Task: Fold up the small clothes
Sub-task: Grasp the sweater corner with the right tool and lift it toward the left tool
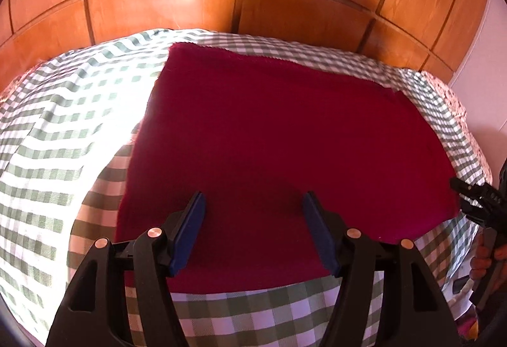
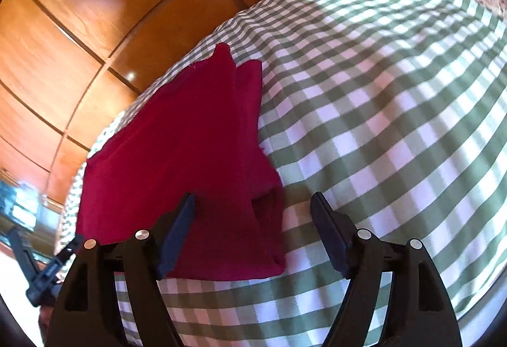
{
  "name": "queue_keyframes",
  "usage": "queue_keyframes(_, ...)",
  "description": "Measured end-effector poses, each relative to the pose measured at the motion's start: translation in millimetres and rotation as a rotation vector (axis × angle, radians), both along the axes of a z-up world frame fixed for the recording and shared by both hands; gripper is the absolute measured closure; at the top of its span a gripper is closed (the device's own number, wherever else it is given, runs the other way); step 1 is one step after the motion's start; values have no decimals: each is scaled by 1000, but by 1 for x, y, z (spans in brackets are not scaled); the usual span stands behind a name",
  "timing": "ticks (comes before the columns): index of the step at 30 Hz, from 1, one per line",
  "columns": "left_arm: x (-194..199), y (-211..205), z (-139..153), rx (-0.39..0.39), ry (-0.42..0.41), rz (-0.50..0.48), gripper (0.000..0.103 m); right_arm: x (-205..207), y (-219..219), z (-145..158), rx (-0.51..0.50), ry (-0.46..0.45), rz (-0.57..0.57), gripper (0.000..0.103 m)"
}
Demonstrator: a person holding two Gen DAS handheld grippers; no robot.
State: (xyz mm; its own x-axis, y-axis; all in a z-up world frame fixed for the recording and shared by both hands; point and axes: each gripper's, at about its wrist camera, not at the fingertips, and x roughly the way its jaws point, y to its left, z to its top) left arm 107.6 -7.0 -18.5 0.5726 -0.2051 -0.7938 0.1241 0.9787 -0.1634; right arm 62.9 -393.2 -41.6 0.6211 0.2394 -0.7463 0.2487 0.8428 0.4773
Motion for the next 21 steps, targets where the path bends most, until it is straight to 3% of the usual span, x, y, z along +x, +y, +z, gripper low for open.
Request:
queue_keyframes(4, 6, 0, 4, -21, 7, 16, 40, 3, 11, -1, 22, -7, 53, 29)
queue_keyframes(7, 11, -3, 10, -69, 6, -10, 41, 7, 20, -3, 12, -2, 70, 42)
queue_keyframes(15, 28, -26, -8, -61, 60, -40, 43, 10, 29, 7, 18, -16, 106, 69)
queue_keyframes(21, 29, -16, -7, -125, 76, -34, 43, 13, 47, 36, -17, -75, 165, 75)
